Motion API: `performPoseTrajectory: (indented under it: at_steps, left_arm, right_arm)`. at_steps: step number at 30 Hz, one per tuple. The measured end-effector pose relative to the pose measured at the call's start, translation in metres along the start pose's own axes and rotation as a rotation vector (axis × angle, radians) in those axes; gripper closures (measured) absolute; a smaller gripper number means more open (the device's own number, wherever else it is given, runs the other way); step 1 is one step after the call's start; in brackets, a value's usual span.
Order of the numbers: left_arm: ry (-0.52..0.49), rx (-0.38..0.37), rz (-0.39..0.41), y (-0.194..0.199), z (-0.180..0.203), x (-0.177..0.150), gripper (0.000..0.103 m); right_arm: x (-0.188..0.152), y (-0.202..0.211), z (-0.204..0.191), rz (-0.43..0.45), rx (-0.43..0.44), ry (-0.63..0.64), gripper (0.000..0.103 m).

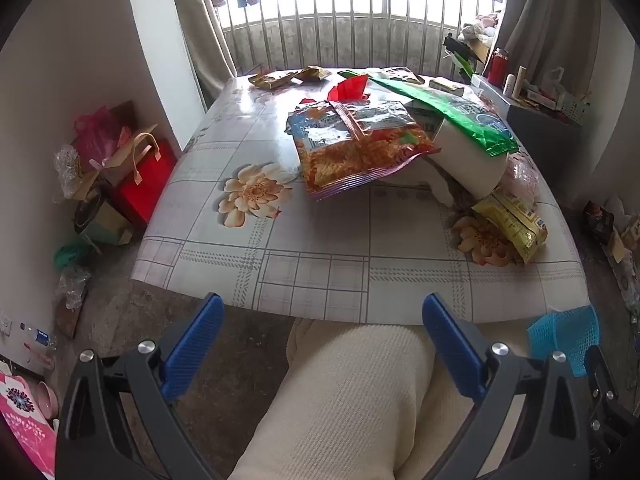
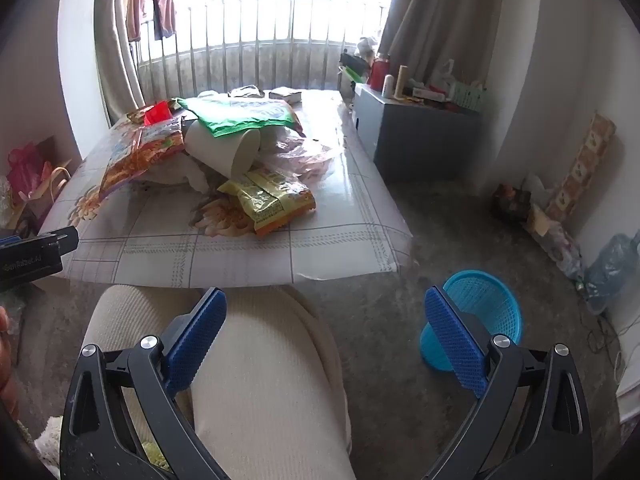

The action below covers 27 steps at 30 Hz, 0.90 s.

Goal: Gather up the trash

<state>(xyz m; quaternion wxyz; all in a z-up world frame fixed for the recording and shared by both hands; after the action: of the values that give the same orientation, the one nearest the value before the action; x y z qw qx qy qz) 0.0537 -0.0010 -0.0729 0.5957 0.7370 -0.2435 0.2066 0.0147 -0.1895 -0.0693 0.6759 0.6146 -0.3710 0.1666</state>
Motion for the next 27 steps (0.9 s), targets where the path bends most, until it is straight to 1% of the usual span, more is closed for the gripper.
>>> performPoseTrajectory:
  at_steps: [3,4,8,10,21,27]
  left_arm:
    - [-0.017,0.001,-0.008,-0.001,0.002,0.000,0.006]
    - [-0.017,-0.004,0.013,0.003,0.004,0.002,0.006]
    - [-0.025,-0.007,0.013,0.003,0.004,0.005,0.006]
    - [-0.027,-0.002,0.031,0.010,0.005,-0.001,0.006]
    - [-0.027,0.002,0.037,0.012,0.003,-0.001,0.006]
    - [-0.037,0.001,0.038,0.013,0.005,-0.003,0.006]
  right_arm:
    - [0.000,0.002,-0.002,0.003,0.003,-0.006,0.008]
    - [-0.001,0.002,-0.003,0.003,0.001,-0.005,0.008]
    - [-0.003,0.009,-0.004,0.008,0.007,-0.014,0.008]
    - [-0.002,0.008,-0.005,0.010,0.007,-0.016,0.008]
    - [-0.001,0.008,-0.003,0.012,0.016,-0.036,0.008]
    - [-0.008,0.007,-0.002,0.003,0.015,-0.064,0.008]
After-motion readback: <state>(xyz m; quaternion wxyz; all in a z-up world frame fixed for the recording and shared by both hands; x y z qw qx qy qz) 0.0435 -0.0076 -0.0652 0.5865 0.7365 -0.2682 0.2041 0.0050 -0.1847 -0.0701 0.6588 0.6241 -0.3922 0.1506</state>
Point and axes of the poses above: each gripper's, at about its wrist camera, not at the fingertips, and y roughly against the way its jaws point, z to its right, x to its top, the point moved 9 cm from there along -y, roughly the way its jaws point, and after that the axes turned 10 degrees about x, right-handed, at the moved point
